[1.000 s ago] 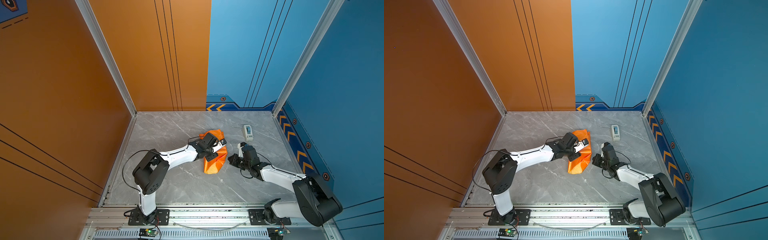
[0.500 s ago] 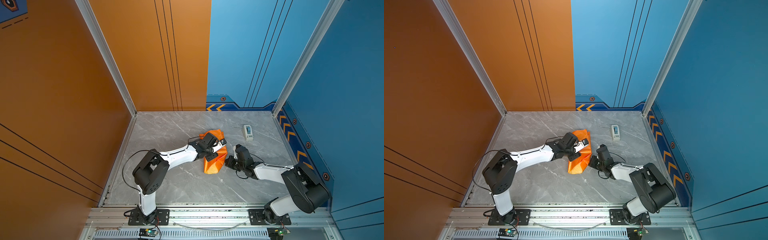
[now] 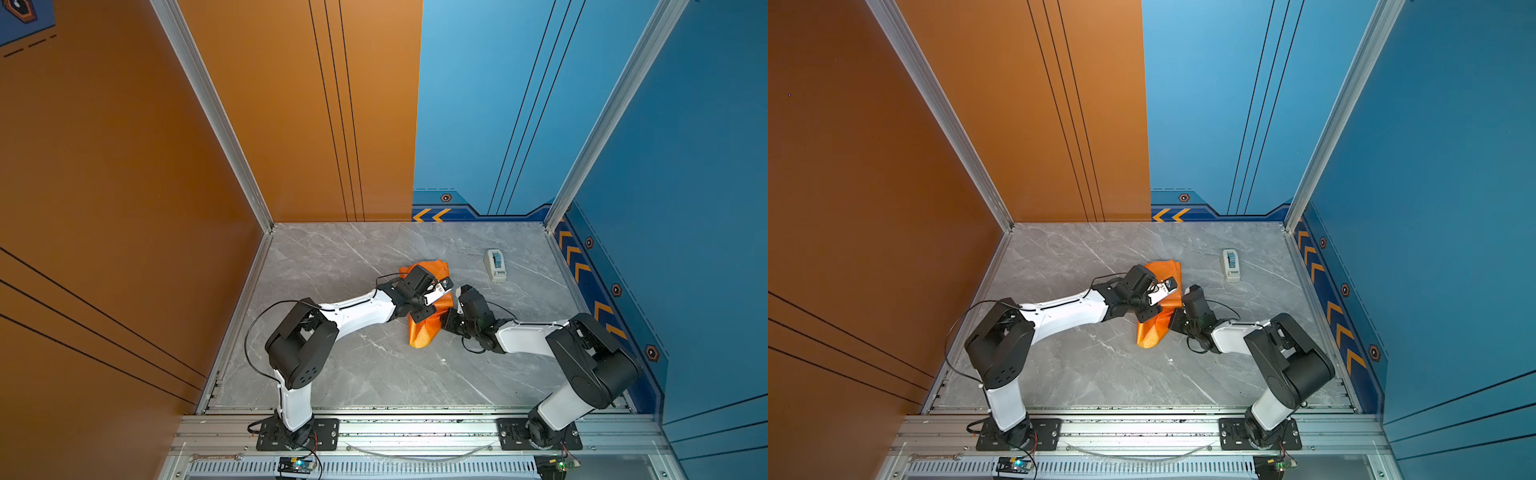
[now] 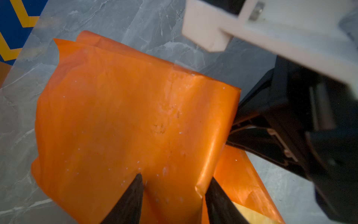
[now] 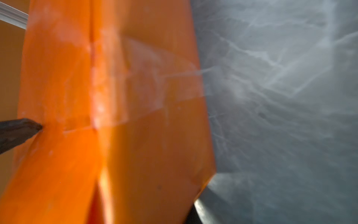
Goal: Wrap a gift box in wrapping paper
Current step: Fold the wrapping paper for the gift box.
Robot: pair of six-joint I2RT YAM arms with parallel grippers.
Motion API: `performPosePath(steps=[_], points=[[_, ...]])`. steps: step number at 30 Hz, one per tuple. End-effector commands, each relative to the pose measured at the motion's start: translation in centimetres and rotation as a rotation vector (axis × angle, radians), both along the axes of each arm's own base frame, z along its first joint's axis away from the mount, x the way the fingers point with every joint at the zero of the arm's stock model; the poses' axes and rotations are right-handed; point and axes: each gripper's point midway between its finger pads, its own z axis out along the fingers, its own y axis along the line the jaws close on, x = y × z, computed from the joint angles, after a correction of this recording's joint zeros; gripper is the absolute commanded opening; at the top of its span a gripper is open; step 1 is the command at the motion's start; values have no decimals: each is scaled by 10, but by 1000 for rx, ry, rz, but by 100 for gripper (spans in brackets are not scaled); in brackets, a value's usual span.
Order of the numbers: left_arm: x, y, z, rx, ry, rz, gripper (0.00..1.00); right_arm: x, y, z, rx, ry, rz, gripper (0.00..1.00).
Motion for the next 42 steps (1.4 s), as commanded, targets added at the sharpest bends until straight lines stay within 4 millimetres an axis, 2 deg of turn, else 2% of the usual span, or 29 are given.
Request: performPosePath(steps=[1, 4, 9, 17, 23, 26, 33, 37, 42], points=[[-17, 5, -22, 30, 85, -17, 52, 6, 5, 2, -46, -33, 1, 14], [-17, 4, -22, 29, 87, -17, 52, -2, 7, -6, -103, -15, 20, 20], [-18, 4, -22, 24, 91, -15, 52, -18, 11, -16, -146, 10, 67, 21], [-17, 3, -22, 15, 95, -12, 52, -46, 19, -34, -123, 90, 129, 12], [-16, 3, -22, 4, 103, -5, 52, -63, 27, -46, -14, 153, 138, 9], [-16, 3, -23, 3, 106, -3, 52, -68, 30, -38, 21, 149, 148, 10], [-15, 3, -23, 3, 106, -2, 52, -77, 20, -5, 36, 111, 148, 20], [-16, 3, -22, 1, 107, -5, 52, -64, 8, 21, 95, 61, 105, 22], [-15, 3, -22, 1, 108, -3, 52, -40, -25, 33, 164, 51, -48, 18]])
